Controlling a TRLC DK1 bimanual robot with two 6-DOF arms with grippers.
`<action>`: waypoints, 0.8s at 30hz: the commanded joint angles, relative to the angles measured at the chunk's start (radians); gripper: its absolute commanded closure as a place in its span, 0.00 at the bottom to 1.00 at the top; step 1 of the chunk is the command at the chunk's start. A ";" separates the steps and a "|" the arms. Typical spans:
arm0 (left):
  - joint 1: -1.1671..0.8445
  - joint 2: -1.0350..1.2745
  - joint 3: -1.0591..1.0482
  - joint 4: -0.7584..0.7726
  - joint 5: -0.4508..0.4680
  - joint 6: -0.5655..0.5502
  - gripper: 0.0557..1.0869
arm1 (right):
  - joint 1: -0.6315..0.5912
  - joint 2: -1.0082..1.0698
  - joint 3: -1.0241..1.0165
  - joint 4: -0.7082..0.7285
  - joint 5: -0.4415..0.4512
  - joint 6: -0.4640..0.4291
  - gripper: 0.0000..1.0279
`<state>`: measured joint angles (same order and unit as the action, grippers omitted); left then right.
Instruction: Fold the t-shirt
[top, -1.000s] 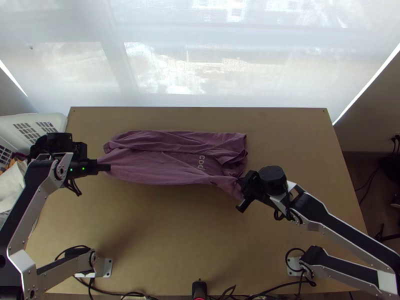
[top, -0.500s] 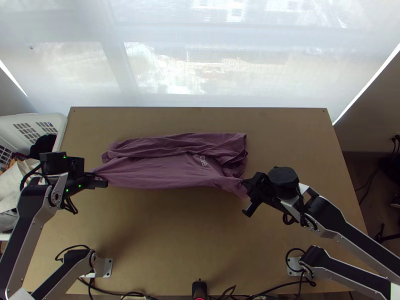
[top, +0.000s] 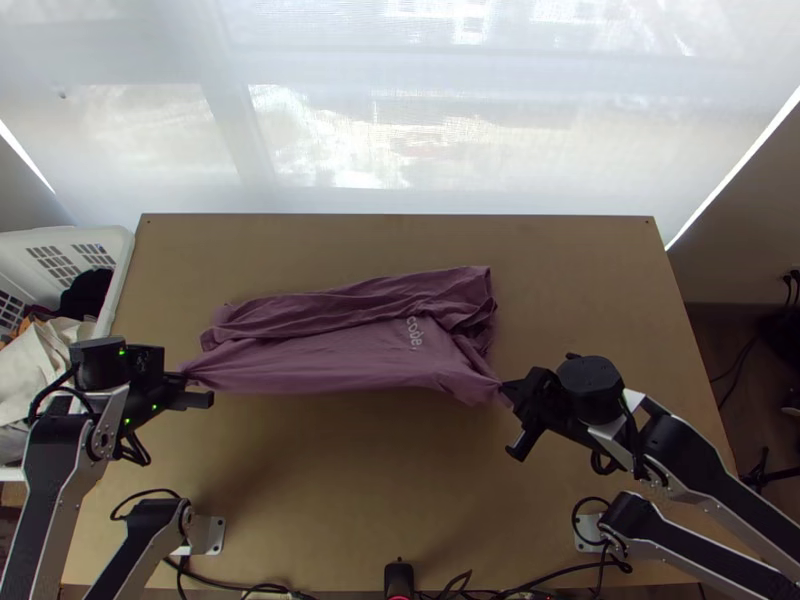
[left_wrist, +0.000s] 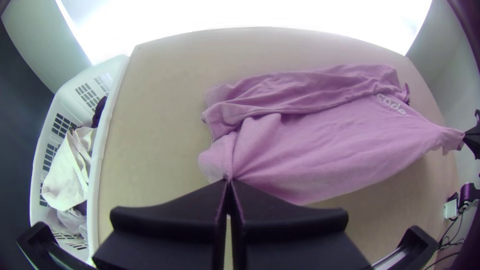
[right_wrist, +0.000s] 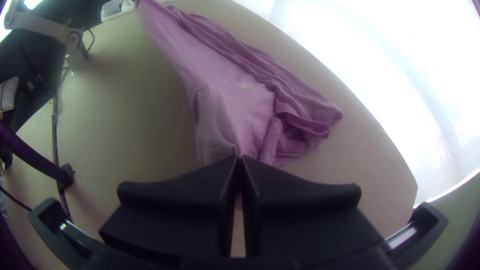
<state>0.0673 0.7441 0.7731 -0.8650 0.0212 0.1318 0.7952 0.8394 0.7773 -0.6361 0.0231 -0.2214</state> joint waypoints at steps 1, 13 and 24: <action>-0.003 -0.094 -0.037 -0.063 0.000 0.003 0.97 | 0.024 -0.060 -0.010 -0.083 -0.002 0.007 0.97; -0.018 -0.140 -0.069 -0.098 0.003 0.002 0.97 | 0.058 -0.074 0.027 -0.146 -0.009 0.008 0.98; -0.017 -0.045 -0.057 -0.003 0.000 0.011 0.97 | 0.022 -0.022 0.008 0.010 -0.006 -0.022 0.98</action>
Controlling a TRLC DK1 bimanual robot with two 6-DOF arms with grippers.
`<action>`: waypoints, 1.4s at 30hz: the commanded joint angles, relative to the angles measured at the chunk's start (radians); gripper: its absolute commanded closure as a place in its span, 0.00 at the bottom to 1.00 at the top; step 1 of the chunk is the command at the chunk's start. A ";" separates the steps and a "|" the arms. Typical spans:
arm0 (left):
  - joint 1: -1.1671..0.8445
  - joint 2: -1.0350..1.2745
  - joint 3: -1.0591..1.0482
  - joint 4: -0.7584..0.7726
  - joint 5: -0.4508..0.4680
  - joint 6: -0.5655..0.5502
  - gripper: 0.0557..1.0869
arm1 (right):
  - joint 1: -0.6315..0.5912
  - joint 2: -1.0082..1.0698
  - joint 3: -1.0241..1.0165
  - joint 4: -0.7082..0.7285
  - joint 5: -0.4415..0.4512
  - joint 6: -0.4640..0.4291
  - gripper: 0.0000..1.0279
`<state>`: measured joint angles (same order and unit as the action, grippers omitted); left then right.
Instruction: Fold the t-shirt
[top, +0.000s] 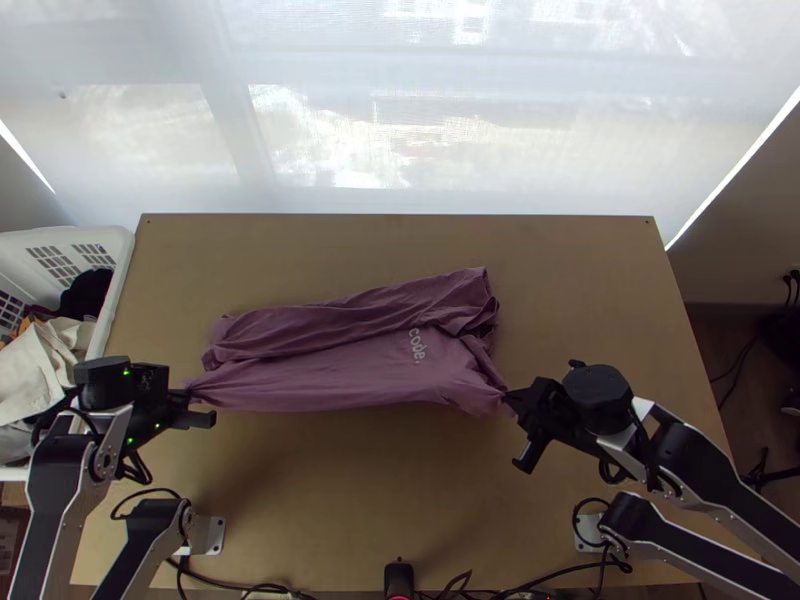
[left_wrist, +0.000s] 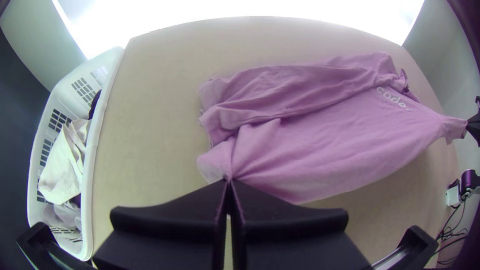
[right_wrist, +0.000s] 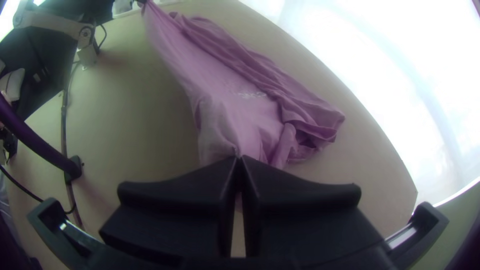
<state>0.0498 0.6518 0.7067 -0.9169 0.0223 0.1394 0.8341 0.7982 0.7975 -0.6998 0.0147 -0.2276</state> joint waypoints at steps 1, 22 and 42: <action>0.001 0.060 0.013 0.059 -0.001 0.005 0.97 | -0.021 0.024 -0.014 0.083 0.004 -0.022 0.98; 0.047 0.371 0.091 0.289 -0.015 0.017 0.97 | -0.239 0.280 -0.003 0.439 -0.050 -0.038 0.98; 0.010 0.568 0.192 0.378 -0.042 -0.009 0.97 | -0.355 0.555 0.095 0.645 -0.091 -0.039 0.98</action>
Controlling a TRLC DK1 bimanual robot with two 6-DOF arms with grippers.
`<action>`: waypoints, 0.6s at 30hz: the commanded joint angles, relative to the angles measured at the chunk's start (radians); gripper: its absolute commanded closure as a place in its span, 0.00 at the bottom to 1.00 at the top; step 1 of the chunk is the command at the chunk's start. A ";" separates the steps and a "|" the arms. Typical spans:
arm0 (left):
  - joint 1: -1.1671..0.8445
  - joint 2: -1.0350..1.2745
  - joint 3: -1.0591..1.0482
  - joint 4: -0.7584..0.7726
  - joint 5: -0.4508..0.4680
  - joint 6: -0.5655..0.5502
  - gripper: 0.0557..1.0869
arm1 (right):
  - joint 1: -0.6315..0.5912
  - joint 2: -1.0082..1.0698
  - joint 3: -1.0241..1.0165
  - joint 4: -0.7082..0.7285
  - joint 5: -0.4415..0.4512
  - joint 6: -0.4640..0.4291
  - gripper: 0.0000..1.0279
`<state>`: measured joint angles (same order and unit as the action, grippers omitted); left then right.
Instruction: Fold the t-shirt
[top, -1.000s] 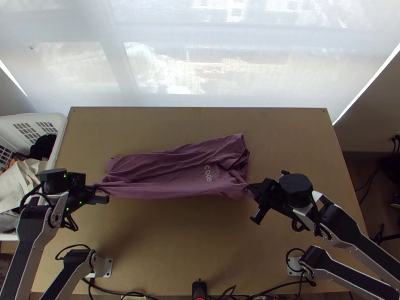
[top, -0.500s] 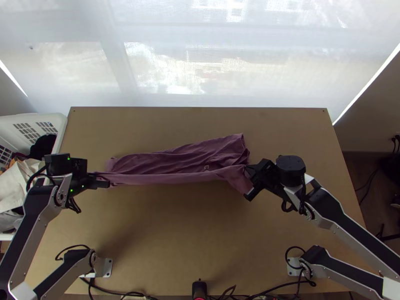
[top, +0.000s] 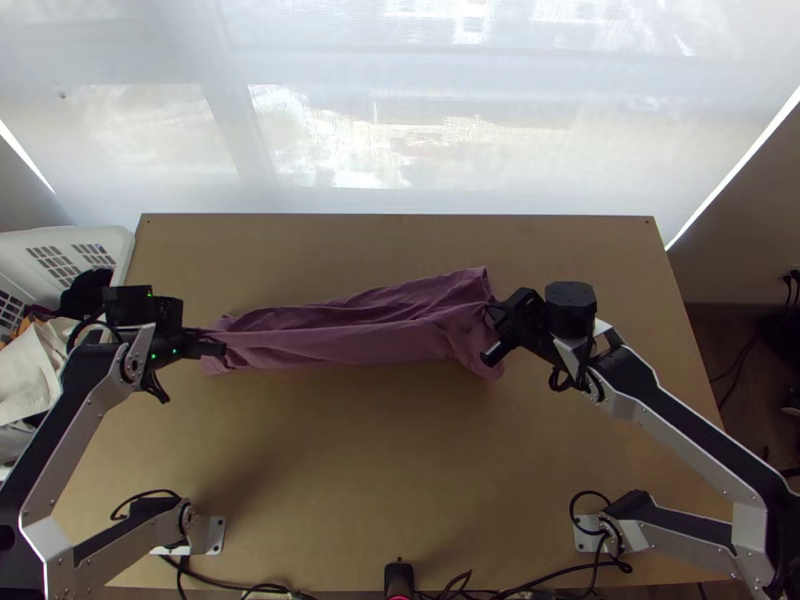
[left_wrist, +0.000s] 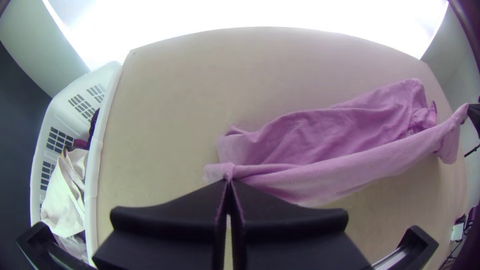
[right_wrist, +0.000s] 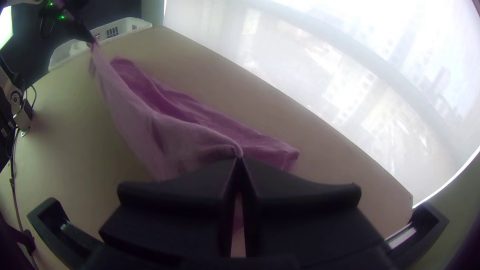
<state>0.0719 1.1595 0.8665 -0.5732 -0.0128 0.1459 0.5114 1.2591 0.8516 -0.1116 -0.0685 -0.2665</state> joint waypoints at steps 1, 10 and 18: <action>-0.015 0.068 0.039 0.042 -0.012 -0.019 0.97 | -0.033 0.106 0.050 0.058 -0.008 0.000 0.98; -0.026 0.157 0.083 0.101 -0.030 -0.029 0.97 | -0.051 0.229 0.132 0.112 -0.008 0.003 0.98; -0.026 0.213 0.106 0.124 -0.032 -0.031 0.97 | -0.068 0.345 0.213 0.139 -0.007 0.004 0.98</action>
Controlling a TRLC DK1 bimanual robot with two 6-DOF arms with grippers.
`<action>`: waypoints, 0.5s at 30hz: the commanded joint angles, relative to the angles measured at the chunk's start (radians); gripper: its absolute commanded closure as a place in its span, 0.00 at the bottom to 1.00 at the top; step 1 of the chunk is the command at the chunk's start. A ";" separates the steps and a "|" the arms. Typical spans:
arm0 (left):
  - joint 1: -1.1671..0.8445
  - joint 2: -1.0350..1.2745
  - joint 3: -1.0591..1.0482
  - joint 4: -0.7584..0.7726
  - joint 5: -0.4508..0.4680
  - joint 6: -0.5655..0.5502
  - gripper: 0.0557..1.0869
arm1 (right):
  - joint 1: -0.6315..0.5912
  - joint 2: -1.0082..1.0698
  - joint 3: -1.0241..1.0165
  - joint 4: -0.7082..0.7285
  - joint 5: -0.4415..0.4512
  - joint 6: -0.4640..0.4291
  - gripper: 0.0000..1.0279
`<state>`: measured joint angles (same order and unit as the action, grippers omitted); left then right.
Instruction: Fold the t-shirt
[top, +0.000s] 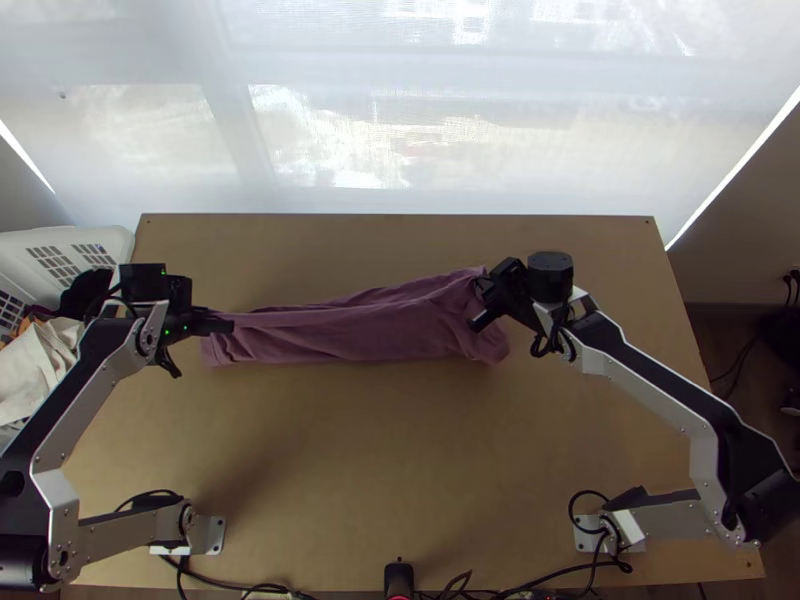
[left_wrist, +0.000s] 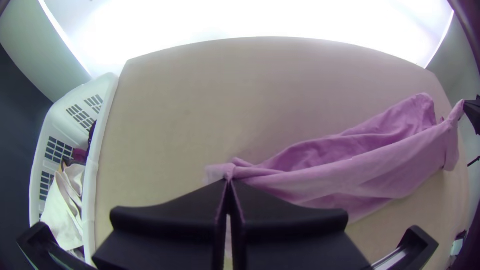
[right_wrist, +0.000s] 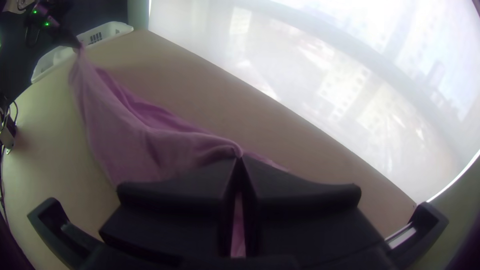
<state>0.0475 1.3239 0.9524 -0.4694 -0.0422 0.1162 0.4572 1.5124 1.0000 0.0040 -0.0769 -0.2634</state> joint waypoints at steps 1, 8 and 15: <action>-0.001 0.054 0.020 0.023 -0.002 -0.001 0.97 | -0.015 0.106 0.075 0.025 0.002 0.000 0.98; 0.000 0.098 0.028 0.046 -0.002 0.000 0.97 | -0.029 0.180 0.141 0.027 0.002 -0.007 0.98; 0.000 0.141 0.042 0.060 -0.002 0.000 0.97 | -0.040 0.239 0.169 0.033 0.002 -0.010 0.98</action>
<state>0.0467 1.4250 0.9825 -0.4236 -0.0456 0.1158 0.4271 1.6924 1.1351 0.0357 -0.0765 -0.2687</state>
